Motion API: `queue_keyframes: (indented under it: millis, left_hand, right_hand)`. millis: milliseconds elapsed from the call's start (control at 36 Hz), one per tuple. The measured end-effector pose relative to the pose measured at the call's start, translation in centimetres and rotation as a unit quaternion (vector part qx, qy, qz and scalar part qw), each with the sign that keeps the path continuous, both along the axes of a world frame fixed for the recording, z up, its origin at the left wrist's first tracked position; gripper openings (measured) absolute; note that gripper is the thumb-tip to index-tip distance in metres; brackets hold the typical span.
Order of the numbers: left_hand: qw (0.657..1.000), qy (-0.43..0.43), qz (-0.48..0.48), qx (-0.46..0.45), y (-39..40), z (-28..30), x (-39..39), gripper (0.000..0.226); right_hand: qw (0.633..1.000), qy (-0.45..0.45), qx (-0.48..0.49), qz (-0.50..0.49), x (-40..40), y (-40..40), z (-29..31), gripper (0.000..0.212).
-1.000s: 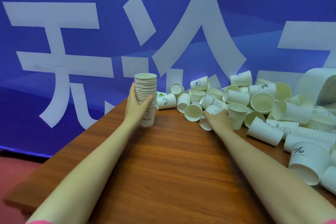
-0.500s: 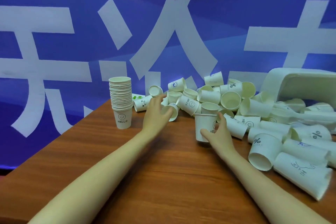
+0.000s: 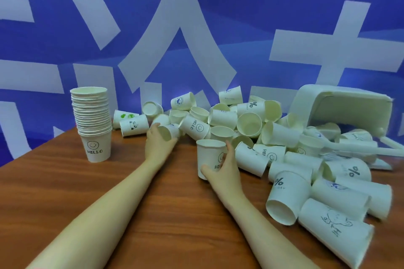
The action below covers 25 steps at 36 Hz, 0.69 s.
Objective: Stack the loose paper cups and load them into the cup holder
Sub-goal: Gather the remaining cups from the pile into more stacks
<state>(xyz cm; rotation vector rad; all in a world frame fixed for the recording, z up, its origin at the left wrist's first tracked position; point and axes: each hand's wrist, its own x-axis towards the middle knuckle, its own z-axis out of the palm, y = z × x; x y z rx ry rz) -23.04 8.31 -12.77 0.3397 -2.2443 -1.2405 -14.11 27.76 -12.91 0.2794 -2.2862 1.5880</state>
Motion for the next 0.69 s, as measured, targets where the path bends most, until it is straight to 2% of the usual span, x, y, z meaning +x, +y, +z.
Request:
queue_keyframes:
  millis: [83, 222, 306, 361, 417, 472, 528, 556, 639, 694]
  left_hand:
    - [0.997, 0.023, 0.005, 0.074, -0.3, 0.1, 1.1, 0.091]
    - [0.997, 0.034, -0.004, 0.076, -0.8, 2.0, 3.8, 0.068]
    - [0.993, 0.065, -0.037, 0.092, -1.8, 3.2, 5.6, 0.063]
    - [0.985, 0.097, -0.059, 0.128, -2.3, 3.9, 7.3, 0.070]
    - [0.973, 0.107, -0.087, 0.183, -2.6, 4.4, 9.1, 0.073]
    - [0.950, 0.122, -0.148, 0.246, -2.7, 4.9, 10.4, 0.059]
    - [0.931, 0.147, -0.206, 0.262, -2.5, 5.9, 11.7, 0.033]
    - [0.930, 0.158, -0.216, 0.251, -2.7, 6.3, 11.8, 0.031]
    - [0.932, 0.165, -0.239, 0.216, -2.9, 7.2, 12.3, 0.061]
    - [0.937, 0.165, -0.246, 0.186, -2.9, 7.4, 12.7, 0.071]
  right_hand:
    - [1.000, 0.013, -0.002, 0.005, 0.0, 0.1, 0.1, 0.082]
    - [0.999, 0.006, -0.040, 0.028, 0.2, -0.2, 0.3, 0.087]
    - [0.998, 0.030, -0.048, 0.028, 0.6, -0.3, 0.8, 0.054]
    - [0.997, 0.030, -0.056, 0.039, 1.0, -0.4, 1.1, 0.051]
    - [0.996, 0.019, -0.065, 0.050, 1.0, -0.4, 0.9, 0.059]
    - [0.996, 0.002, -0.065, 0.066, 1.1, -0.6, 0.8, 0.059]
    - [0.996, -0.011, -0.048, 0.079, 1.3, -0.7, 0.7, 0.058]
    - [0.996, -0.017, -0.033, 0.086, 1.4, -0.7, 0.6, 0.061]
    - [0.993, -0.024, 0.007, 0.119, 2.0, -0.7, 0.6, 0.070]
    - [0.990, -0.021, 0.021, 0.137, 2.4, -0.7, 0.7, 0.070]
